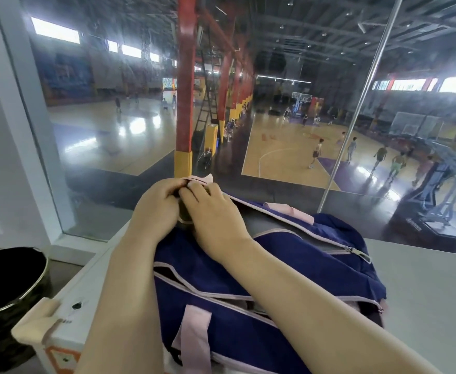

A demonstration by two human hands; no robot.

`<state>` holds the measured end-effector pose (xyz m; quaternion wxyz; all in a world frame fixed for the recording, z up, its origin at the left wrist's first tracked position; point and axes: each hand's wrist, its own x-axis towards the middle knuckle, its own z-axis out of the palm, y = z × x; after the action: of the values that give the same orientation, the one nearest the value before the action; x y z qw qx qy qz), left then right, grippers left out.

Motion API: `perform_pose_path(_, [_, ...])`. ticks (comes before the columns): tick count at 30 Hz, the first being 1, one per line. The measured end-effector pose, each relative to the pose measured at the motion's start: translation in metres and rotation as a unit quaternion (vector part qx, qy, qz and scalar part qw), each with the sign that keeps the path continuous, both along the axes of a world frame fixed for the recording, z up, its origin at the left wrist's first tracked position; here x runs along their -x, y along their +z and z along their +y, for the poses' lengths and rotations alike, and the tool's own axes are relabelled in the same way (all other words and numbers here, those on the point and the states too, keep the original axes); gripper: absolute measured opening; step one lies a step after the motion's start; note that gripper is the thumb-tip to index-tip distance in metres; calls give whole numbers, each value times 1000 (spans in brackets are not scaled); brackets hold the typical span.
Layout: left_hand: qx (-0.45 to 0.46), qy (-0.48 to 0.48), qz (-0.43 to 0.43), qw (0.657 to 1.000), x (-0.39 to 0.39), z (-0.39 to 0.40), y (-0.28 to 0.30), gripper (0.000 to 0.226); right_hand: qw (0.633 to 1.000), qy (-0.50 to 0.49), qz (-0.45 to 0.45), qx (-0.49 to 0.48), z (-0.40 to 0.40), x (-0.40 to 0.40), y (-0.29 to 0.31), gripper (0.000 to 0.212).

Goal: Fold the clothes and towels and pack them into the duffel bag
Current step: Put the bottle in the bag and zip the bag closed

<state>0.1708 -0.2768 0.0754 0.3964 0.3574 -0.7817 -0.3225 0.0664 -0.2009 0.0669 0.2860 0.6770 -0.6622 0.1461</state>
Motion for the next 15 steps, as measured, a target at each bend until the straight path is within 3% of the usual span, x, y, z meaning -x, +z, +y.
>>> perform_pose_path(3, [-19, -11, 23, 1000, 2, 3, 1, 52, 1000, -18, 10, -23, 7, -5, -14, 56])
perform_pose_path(5, [-14, -10, 22, 1000, 5, 4, 2, 51, 996, -54, -69, -21, 2, -2, -16, 52])
perform_pose_path(8, [2, -17, -11, 1000, 15, 4, 0, 46, 960, -102, -258, -28, -14, 11, -5, 57])
perform_pose_path(9, [6, -18, -21, 1000, 16, 4, -2, 45, 954, -96, -280, -43, -18, 14, -3, 59])
perform_pose_path(11, [3, -18, -26, 999, 15, 4, -3, 46, 966, -59, -238, -80, -18, 18, -5, 58])
perform_pose_path(15, [-21, -23, 1, 1000, 7, 5, -1, 51, 984, -48, -71, -157, -12, 22, -13, 66])
